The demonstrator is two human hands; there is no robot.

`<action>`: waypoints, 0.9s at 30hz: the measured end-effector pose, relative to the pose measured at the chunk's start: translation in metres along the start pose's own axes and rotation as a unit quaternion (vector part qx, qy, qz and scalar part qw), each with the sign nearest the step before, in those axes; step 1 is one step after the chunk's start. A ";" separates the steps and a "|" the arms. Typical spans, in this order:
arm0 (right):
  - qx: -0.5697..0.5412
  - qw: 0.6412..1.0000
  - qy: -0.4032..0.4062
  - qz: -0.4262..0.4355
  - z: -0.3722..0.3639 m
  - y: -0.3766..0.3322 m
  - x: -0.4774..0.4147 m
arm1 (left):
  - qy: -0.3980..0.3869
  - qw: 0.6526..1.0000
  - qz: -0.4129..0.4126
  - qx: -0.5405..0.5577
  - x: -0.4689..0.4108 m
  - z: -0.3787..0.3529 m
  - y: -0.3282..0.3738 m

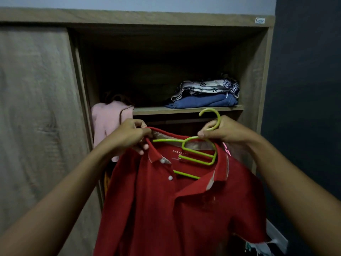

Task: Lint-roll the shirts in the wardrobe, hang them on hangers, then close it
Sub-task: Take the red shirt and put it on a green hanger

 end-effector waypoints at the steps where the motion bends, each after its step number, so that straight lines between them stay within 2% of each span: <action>1: -0.004 1.000 0.015 -0.014 0.008 0.000 0.000 | 0.000 1.000 0.003 0.007 0.001 0.000 -0.001; 6: 0.028 0.998 0.042 -0.030 0.024 -0.018 0.000 | -0.004 1.000 0.001 0.029 0.001 -0.011 -0.002; 8: 0.014 0.997 0.072 -0.027 0.014 -0.020 -0.003 | 0.002 0.999 -0.013 0.041 -0.001 -0.016 0.005; 11: 0.062 0.992 0.101 -0.037 -0.018 -0.008 -0.010 | 0.000 0.997 -0.030 0.066 -0.002 -0.023 0.012; 16: 0.036 0.986 0.163 0.026 -0.011 -0.013 -0.016 | -0.053 0.996 -0.031 0.066 0.002 -0.040 0.004; 19: 0.076 0.992 0.098 0.024 -0.022 -0.022 -0.025 | -0.104 0.993 -0.041 -0.045 0.009 -0.045 0.001; 21: 0.071 0.992 0.100 0.032 -0.023 -0.024 -0.029 | -0.147 0.979 -0.057 -0.126 0.013 -0.050 -0.001; 22: 0.062 0.991 0.114 0.041 -0.019 -0.026 -0.030 | -0.135 0.979 -0.079 -0.134 0.013 -0.048 0.001; 24: 0.058 0.990 0.118 0.054 -0.017 -0.030 -0.031 | -0.022 0.973 -0.165 -0.160 0.010 -0.030 0.009; 25: 0.061 0.990 0.110 0.057 -0.018 -0.031 -0.031 | 0.037 0.957 -0.215 -0.191 0.010 -0.023 0.011; 26: 0.066 0.991 0.103 0.062 -0.021 -0.032 -0.030 | 0.064 0.938 -0.250 -0.233 0.010 -0.022 0.011; 27: 0.069 0.990 0.100 0.071 -0.023 -0.036 -0.029 | 0.055 0.921 -0.270 -0.275 0.008 -0.027 0.007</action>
Point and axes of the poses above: each hand's wrist, its own x-axis away from the middle knuckle, its own z-axis out of the back of the hand, y = z × x, the point moved 9 cm from there along -x, towards the middle knuckle
